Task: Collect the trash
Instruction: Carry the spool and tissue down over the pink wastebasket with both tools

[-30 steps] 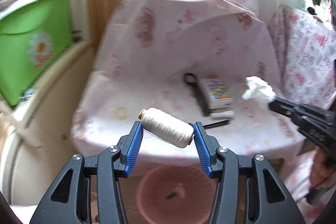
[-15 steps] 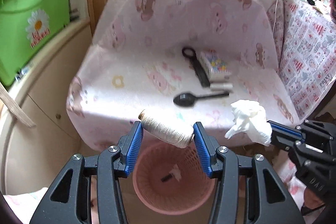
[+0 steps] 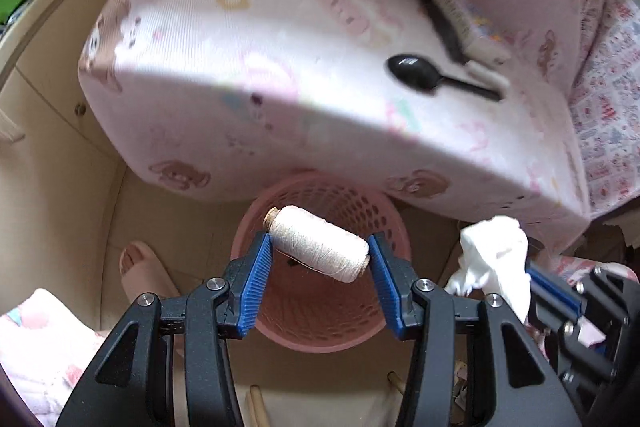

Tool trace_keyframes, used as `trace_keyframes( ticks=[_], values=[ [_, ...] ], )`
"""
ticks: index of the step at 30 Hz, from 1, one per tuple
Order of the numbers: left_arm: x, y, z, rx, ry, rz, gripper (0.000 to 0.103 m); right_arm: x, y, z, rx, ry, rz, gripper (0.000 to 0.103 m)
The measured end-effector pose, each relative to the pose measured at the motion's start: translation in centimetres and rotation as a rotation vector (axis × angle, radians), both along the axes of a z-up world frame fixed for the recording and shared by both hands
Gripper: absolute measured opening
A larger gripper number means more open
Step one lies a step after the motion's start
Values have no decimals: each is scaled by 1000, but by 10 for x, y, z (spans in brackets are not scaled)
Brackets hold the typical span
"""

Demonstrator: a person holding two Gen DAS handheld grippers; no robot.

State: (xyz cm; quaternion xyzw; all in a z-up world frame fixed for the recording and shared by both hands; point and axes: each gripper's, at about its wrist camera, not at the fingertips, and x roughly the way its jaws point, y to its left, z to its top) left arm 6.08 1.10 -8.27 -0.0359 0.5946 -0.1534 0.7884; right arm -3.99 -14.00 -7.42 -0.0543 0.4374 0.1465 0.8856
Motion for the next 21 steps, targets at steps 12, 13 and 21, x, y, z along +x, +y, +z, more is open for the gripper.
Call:
trace_keyframes(
  ticks=[12,13,21],
  values=[
    [10,-11,-58,104,133,18,48,33,-9,-68,-83,197,-85,5],
    [9,-10,-64,114,148,23,48,35,-10,-71,-95,200,-93,5],
    [9,-10,-88,144,219,34,48,45,-13,-101,-120,282,-100,5]
  ],
)
